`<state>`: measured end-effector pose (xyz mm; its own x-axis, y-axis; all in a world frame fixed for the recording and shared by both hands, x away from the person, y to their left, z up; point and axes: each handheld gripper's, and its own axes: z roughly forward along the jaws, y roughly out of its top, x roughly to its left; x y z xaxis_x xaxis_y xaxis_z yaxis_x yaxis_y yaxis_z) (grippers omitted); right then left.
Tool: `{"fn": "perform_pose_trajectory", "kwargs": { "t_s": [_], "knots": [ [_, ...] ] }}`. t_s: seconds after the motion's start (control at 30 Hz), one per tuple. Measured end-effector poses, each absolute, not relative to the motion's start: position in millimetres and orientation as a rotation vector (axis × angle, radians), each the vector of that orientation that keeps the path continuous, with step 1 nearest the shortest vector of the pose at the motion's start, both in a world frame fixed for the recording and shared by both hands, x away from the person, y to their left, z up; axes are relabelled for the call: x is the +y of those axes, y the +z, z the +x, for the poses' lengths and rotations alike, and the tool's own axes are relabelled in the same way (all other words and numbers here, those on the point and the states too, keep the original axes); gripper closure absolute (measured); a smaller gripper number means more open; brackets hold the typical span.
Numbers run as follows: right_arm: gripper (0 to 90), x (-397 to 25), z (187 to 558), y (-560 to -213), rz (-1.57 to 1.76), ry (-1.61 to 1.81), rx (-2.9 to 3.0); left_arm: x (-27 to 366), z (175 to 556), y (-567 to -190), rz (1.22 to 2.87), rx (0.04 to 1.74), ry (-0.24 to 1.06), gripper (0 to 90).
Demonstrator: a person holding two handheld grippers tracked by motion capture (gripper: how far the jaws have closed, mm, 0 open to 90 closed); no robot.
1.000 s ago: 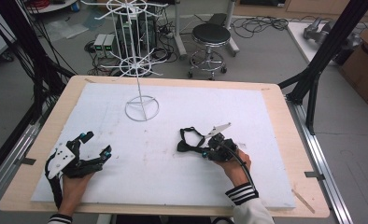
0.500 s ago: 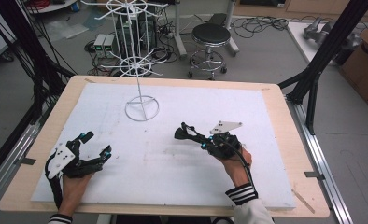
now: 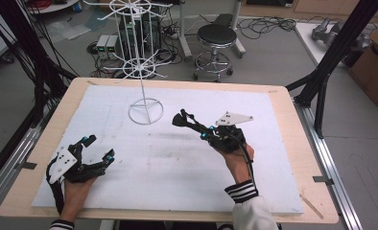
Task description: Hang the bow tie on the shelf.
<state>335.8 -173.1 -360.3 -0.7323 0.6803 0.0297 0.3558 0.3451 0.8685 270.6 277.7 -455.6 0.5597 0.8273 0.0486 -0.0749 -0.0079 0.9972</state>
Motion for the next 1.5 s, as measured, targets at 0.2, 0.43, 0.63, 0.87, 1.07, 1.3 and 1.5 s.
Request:
{"fn": "perform_pose_trajectory", "kwargs": {
  "t_s": [0.2,0.43,0.63,0.87,1.07,1.3,1.5],
  "knots": [
    [83.0,-165,343,-342,0.902,1.419,2.222,278,271,-456,1.402,0.702,0.812,15.1],
    [83.0,-161,356,-326,0.919,1.481,2.161,278,271,-456,1.401,0.702,0.811,15.1],
    [83.0,-158,366,-310,0.929,1.493,2.113,278,271,-456,1.401,0.702,0.810,15.1],
    [83.0,-152,376,-301,0.930,1.500,2.085,278,271,-456,1.401,0.701,0.811,15.1],
    [83.0,-144,386,-289,0.928,1.509,2.060,278,271,-456,1.400,0.703,0.808,15.1],
    [83.0,-132,390,-277,0.900,1.496,2.054,278,271,-456,1.398,0.704,0.807,15.1],
    [82.9,-117,395,-271,0.873,1.483,2.047,278,271,-456,1.401,0.705,0.806,15.1]
  ]
}}
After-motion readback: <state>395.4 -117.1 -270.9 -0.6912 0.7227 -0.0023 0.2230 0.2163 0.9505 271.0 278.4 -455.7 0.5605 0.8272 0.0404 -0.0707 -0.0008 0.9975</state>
